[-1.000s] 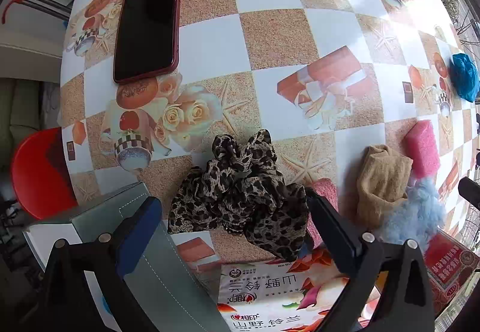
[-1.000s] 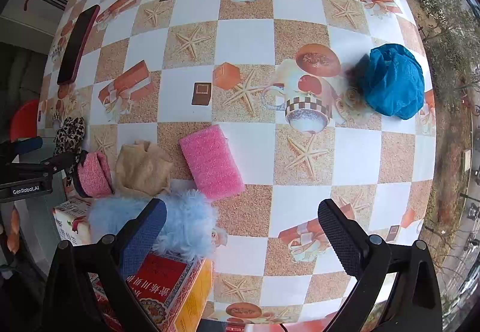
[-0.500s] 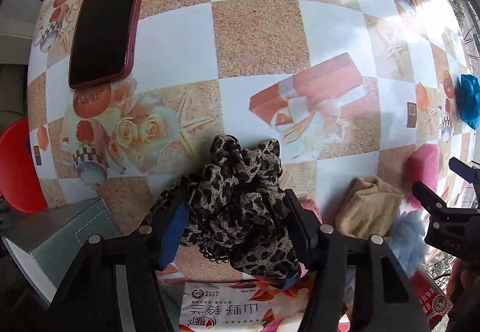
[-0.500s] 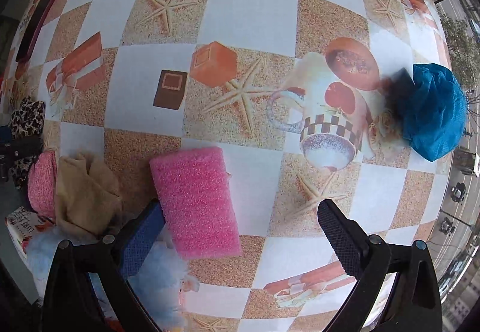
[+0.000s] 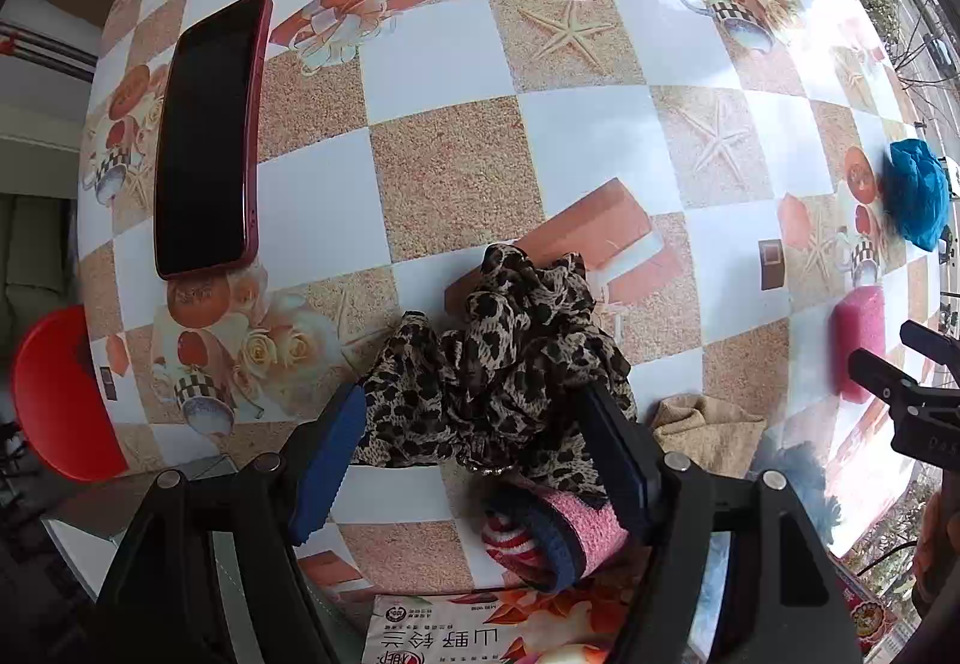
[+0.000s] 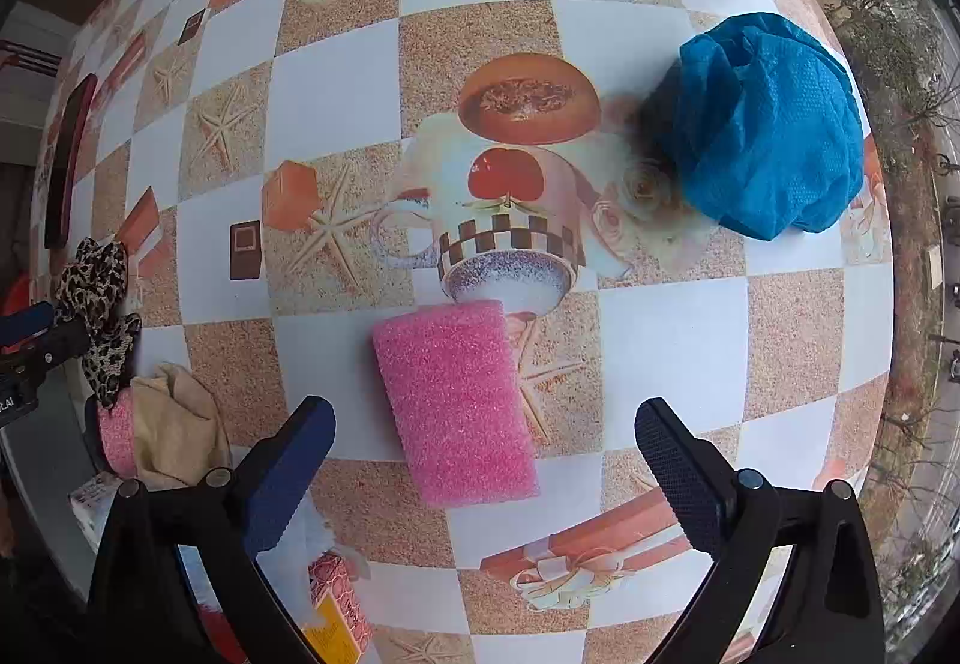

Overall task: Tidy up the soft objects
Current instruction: 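Grasp the leopard-print scrunchie with the left gripper while the right gripper grasps another pink sponge, then carry the leopard-print scrunchie and pink sponge toward the white box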

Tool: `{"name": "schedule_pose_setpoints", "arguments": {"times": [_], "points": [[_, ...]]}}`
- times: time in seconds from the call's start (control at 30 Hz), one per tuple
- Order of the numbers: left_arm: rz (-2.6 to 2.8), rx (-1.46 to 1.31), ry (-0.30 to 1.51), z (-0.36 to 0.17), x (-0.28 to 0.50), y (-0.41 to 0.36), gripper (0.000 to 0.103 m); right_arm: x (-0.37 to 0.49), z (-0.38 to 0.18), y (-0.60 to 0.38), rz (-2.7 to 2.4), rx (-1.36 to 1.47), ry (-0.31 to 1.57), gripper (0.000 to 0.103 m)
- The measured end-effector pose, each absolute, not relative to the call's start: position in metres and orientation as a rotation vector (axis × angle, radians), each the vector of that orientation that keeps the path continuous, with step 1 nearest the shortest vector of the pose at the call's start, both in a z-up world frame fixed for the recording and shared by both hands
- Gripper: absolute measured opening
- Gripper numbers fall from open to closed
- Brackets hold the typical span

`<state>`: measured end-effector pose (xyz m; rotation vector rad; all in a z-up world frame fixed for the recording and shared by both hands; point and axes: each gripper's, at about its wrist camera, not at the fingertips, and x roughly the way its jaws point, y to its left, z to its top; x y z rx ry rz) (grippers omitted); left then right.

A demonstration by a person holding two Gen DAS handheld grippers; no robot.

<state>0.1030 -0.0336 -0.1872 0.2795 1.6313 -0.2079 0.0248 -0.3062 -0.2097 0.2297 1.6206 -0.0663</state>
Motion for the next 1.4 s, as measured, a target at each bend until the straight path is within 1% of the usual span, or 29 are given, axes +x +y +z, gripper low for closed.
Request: {"name": "schedule_pose_setpoints", "arguments": {"times": [0.13, 0.17, 0.2, 0.3, 0.43, 0.47, 0.5, 0.53, 0.57, 0.6, 0.63, 0.67, 0.7, 0.73, 0.93, 1.2, 1.4], "points": [[-0.206, 0.280, 1.650, -0.203, 0.102, -0.039, 0.077, 0.023, -0.224, -0.298, -0.067, 0.213, 1.646, 0.101], [-0.208, 0.289, 1.648, -0.206, 0.102, -0.041, 0.077, 0.021, -0.228, -0.295, -0.073, 0.204, 1.655, 0.103], [-0.209, 0.297, 1.649, -0.213, 0.114, -0.046, 0.077, 0.018, -0.229, -0.293, -0.080, 0.180, 1.651, 0.103], [-0.215, 0.309, 1.657, -0.223, 0.114, -0.051, 0.077, 0.014, -0.229, -0.281, -0.085, 0.132, 1.644, 0.103], [-0.226, 0.301, 1.667, -0.230, 0.126, -0.059, 0.077, 0.008, -0.230, -0.279, -0.078, 0.140, 1.651, 0.103], [-0.236, 0.296, 1.671, -0.230, 0.127, -0.059, 0.073, 0.007, -0.230, -0.278, -0.075, 0.137, 1.658, 0.103], [-0.253, 0.283, 1.676, -0.229, 0.128, -0.059, 0.064, 0.012, -0.232, -0.281, -0.071, 0.136, 1.661, 0.103], [-0.260, 0.284, 1.676, -0.226, 0.129, -0.062, 0.059, 0.032, -0.234, -0.275, -0.068, 0.147, 1.664, 0.103], [-0.269, 0.293, 1.671, -0.224, 0.130, -0.061, 0.050, 0.041, -0.234, -0.273, -0.067, 0.164, 1.656, 0.099], [-0.275, 0.300, 1.667, -0.220, 0.129, -0.068, 0.048, 0.040, -0.231, -0.273, -0.067, 0.180, 1.642, 0.092], [-0.278, 0.306, 1.659, -0.219, 0.127, -0.070, 0.048, 0.037, -0.227, -0.273, -0.067, 0.190, 1.631, 0.086], [-0.280, 0.307, 1.655, -0.219, 0.123, -0.078, 0.046, 0.038, -0.219, -0.278, -0.067, 0.190, 1.621, 0.072], [-0.278, 0.304, 1.650, -0.217, 0.122, -0.078, 0.046, 0.037, -0.216, -0.278, -0.069, 0.181, 1.611, 0.052], [-0.276, 0.297, 1.642, -0.215, 0.121, -0.078, 0.045, 0.035, -0.212, -0.279, -0.068, 0.178, 1.601, 0.045], [-0.327, 0.306, 1.520, -0.175, 0.109, -0.082, 0.044, 0.022, -0.185, -0.298, -0.081, 0.325, 1.529, 0.046], [-0.383, 0.322, 1.345, -0.096, 0.066, -0.064, 0.045, -0.013, -0.121, -0.302, -0.065, 0.388, 1.425, 0.046], [-0.444, 0.280, 1.308, -0.059, 0.019, -0.035, 0.045, -0.035, -0.073, -0.280, -0.060, 0.430, 1.335, 0.046]]}}
